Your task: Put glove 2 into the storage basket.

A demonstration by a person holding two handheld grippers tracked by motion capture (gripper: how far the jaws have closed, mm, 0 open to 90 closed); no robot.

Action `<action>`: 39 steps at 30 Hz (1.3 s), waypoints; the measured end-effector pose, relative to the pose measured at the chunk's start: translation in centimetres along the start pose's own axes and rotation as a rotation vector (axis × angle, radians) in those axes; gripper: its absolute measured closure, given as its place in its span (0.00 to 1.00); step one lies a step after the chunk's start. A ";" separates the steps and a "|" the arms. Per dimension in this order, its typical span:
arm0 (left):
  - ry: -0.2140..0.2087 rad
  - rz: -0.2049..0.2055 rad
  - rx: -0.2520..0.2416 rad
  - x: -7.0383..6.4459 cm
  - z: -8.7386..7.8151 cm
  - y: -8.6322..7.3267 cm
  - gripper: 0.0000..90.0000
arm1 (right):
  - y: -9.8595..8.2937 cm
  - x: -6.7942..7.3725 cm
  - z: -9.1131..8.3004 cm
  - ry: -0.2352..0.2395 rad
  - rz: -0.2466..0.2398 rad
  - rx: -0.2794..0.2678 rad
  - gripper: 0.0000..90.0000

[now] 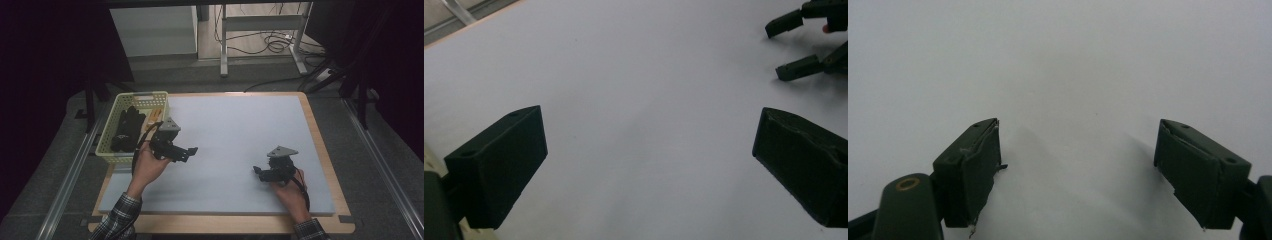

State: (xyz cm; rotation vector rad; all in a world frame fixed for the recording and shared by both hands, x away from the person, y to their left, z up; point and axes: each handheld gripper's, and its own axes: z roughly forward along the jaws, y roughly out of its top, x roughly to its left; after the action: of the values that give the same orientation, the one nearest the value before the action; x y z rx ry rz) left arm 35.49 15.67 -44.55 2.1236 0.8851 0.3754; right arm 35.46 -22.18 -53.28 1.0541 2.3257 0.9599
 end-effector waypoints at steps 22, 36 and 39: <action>-0.065 0.006 0.003 -2.6 2.7 -3.3 0.02 | 0.0 0.0 0.0 -0.002 -0.001 -0.001 0.21; -0.090 0.002 0.007 -3.2 3.8 -5.4 0.02 | 0.0 0.0 0.0 -0.002 -0.001 -0.002 0.21; -0.087 0.004 0.016 -3.3 4.1 -5.8 0.02 | 0.0 0.0 0.0 -0.001 -0.001 -0.001 0.21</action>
State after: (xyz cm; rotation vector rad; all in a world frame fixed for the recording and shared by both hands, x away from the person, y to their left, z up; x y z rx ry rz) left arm 32.54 13.69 -51.52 2.1393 0.8364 0.2762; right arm 35.43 -22.16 -53.28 1.0531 2.3239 0.9600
